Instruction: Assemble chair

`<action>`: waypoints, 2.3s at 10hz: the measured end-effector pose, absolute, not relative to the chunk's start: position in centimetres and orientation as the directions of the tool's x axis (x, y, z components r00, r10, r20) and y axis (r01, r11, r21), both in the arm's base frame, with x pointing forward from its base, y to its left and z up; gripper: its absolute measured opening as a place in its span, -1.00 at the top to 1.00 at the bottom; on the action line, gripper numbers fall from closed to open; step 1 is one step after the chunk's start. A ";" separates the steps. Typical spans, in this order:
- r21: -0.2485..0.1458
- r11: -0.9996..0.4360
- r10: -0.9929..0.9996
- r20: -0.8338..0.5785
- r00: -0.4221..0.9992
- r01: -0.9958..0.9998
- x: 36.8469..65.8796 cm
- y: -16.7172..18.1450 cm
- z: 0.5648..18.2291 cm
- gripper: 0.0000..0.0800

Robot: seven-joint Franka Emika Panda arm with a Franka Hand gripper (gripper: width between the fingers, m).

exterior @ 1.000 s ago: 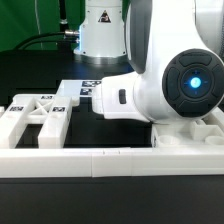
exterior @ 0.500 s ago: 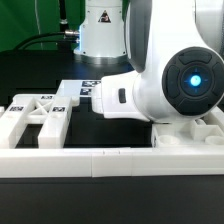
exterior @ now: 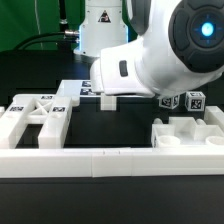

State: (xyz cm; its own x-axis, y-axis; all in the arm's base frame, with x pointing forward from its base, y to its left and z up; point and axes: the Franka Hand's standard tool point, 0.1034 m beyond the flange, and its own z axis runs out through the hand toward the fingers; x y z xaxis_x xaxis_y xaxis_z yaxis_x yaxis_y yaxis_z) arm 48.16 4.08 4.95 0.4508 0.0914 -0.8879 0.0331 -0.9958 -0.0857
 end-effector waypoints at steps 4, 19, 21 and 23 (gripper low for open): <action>-0.084 -0.996 0.093 -0.831 0.548 0.041 49.8 4.2 4.3 0.29; -0.048 -0.997 0.064 0.085 0.994 0.068 57.3 5.9 10.8 0.29; -0.032 -0.995 0.091 0.164 0.982 0.097 58.4 6.8 11.1 0.29; -0.014 -0.989 0.143 0.191 0.971 0.148 61.8 8.1 11.6 0.29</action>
Offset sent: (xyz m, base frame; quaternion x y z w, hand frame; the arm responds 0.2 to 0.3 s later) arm 0.0000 0.0000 0.0000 0.0000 0.1296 0.0000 0.9916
